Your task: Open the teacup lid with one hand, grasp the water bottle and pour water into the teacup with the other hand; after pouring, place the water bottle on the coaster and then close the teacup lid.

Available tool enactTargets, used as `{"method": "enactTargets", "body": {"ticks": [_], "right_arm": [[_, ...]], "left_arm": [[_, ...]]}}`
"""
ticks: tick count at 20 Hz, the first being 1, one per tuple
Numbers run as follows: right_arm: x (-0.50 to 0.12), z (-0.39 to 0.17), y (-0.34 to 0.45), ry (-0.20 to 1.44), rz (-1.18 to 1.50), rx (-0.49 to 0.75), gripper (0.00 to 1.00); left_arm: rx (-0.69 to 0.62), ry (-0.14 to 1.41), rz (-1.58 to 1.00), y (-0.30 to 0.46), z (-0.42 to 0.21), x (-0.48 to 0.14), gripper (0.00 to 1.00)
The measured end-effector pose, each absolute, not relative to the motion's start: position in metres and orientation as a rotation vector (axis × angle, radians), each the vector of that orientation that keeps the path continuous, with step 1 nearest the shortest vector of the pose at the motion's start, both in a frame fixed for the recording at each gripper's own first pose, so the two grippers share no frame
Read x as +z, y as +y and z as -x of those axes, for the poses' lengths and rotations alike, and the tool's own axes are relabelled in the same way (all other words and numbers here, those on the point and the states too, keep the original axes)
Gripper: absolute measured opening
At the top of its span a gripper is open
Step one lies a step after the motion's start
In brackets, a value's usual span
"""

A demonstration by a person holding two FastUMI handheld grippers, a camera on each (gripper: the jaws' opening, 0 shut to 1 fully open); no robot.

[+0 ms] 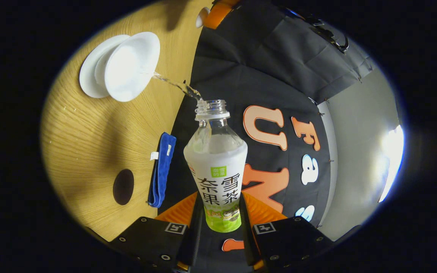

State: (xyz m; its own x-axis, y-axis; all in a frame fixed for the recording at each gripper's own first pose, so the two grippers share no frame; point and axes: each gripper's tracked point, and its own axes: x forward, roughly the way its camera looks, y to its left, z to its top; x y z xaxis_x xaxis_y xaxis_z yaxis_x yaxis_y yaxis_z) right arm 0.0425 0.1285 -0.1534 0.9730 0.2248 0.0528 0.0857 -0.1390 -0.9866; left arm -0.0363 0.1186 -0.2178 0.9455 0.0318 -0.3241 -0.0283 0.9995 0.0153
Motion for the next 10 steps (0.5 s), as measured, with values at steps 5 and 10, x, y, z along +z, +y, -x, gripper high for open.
{"method": "enactTargets", "body": {"ticks": [5, 10], "right_arm": [[-0.1496, -0.0404, 0.1332, -0.31, 1.773, 0.103, 0.49], [-0.1471, -0.04, 0.1355, -0.372, 1.8, 0.084, 0.49]], "left_arm": [[0.031, 0.326, -0.008, 0.1203, 0.036, -0.2159, 0.33], [0.034, 0.324, -0.011, 0.1219, 0.0352, -0.2144, 0.34]]}}
